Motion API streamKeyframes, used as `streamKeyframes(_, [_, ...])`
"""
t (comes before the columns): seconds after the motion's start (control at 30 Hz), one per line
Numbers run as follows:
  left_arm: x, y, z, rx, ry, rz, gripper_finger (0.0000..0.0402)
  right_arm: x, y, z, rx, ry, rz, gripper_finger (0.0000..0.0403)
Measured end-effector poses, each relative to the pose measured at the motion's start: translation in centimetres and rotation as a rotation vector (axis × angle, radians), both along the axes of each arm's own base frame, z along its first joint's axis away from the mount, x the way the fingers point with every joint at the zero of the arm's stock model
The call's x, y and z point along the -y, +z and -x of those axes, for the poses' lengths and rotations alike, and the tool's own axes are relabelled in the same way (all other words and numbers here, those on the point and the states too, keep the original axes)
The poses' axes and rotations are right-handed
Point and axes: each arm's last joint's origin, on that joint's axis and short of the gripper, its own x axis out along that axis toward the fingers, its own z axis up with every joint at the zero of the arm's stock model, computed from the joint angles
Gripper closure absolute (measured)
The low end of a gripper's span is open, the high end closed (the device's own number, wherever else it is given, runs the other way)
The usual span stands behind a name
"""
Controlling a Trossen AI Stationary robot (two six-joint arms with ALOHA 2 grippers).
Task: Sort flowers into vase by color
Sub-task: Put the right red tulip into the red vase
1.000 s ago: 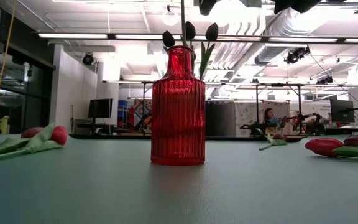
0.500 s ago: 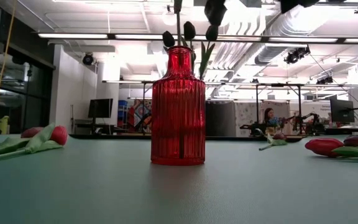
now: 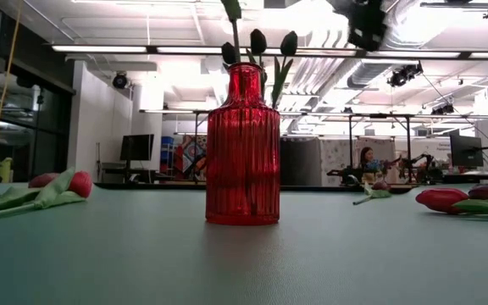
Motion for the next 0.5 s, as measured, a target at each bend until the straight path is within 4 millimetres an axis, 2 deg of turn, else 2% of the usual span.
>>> streamKeyframes(0.3, [0.0, 0.0, 0.0, -0.025, 0.016, -0.045, 0.0154, -4.2, -5.6, 3.0, -0.697, 0.033, -0.024, 0.0124])
streamKeyframes(0.4, [0.0, 0.0, 0.0, -0.031, 0.019, -0.055, 0.0154, -5.4, -7.1, 3.6, -0.849, -0.004, 0.036, 0.0124])
streamKeyframes(0.5, [0.0, 0.0, 0.0, -0.036, 0.020, -0.067, 0.0154, -5.9, -8.2, 3.8, -0.921, -0.122, 0.139, 0.0127])
